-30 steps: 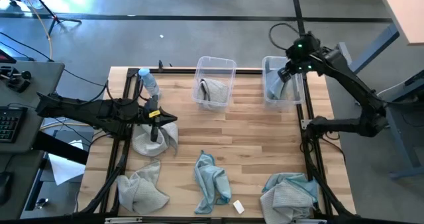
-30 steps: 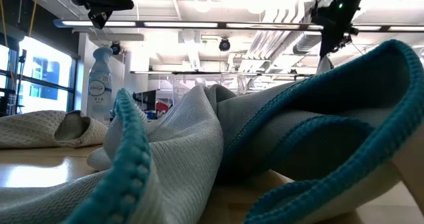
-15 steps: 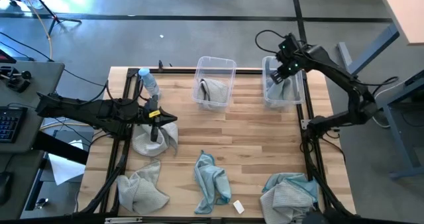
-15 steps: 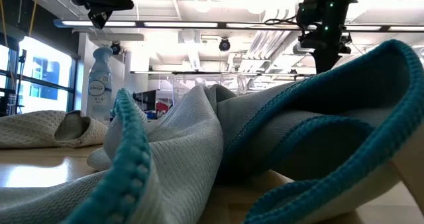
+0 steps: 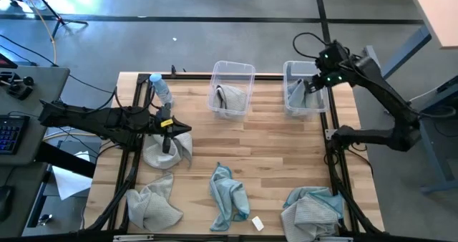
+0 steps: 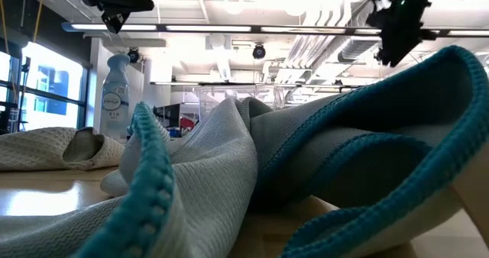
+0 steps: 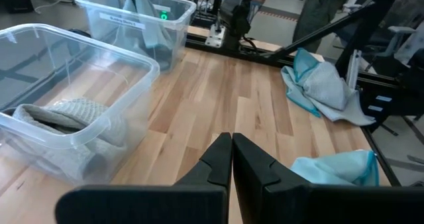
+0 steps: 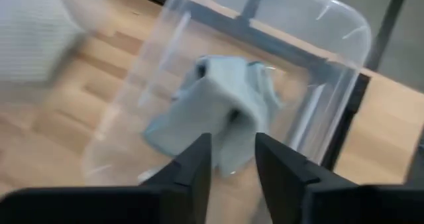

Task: Sort microfiber towel by color & place in baskets
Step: Put the white microfiber cloth into the left transparent bin

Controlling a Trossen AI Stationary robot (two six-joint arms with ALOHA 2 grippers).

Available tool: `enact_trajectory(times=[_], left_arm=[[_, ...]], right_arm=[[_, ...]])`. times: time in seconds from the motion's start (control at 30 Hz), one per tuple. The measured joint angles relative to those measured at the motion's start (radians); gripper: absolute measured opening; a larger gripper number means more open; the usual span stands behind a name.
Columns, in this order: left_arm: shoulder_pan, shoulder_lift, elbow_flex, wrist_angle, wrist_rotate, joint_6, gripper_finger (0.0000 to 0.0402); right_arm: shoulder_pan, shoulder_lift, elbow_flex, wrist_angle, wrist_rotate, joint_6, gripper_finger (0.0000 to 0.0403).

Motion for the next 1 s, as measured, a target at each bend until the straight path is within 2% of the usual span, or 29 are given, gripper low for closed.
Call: enact_trajectory(times=[0.17, 0.3, 0.43, 0.6, 0.8, 1.0], left_arm=[[0.0, 0.0, 0.0, 0.0, 0.003, 0.0, 0.0], [0.0, 0.0, 0.0, 0.0, 0.003, 0.0, 0.0], [0.0, 0.0, 0.0, -0.004, 0.003, 0.0, 0.0], [0.0, 0.0, 0.0, -0.018, 0.003, 0.0, 0.0], [0.0, 0.0, 0.0, -0.024, 0.003, 0.0, 0.0], [0.0, 0.0, 0.0, -0.032, 0.004, -0.044, 0.0019]], right_arm=[[0.147, -0.101, 0.0, -0.009, -0.007, 0.137, 0.0011], [0.327, -0.155, -0.023, -0.006, 0.007, 0.329, 0.002], [0.556, -0.173, -0.108, 0.032, 0.076, 0.502, 0.0004], [0.851, -0.159, -0.228, 0.215, 0.199, 0.717, 0.0003], [1.108, -0.115, -0.29, 0.418, 0.377, 0.827, 0.0001], [1.24, -0.021, -0.292, 0.422, 0.41, 0.807, 0.0001]])
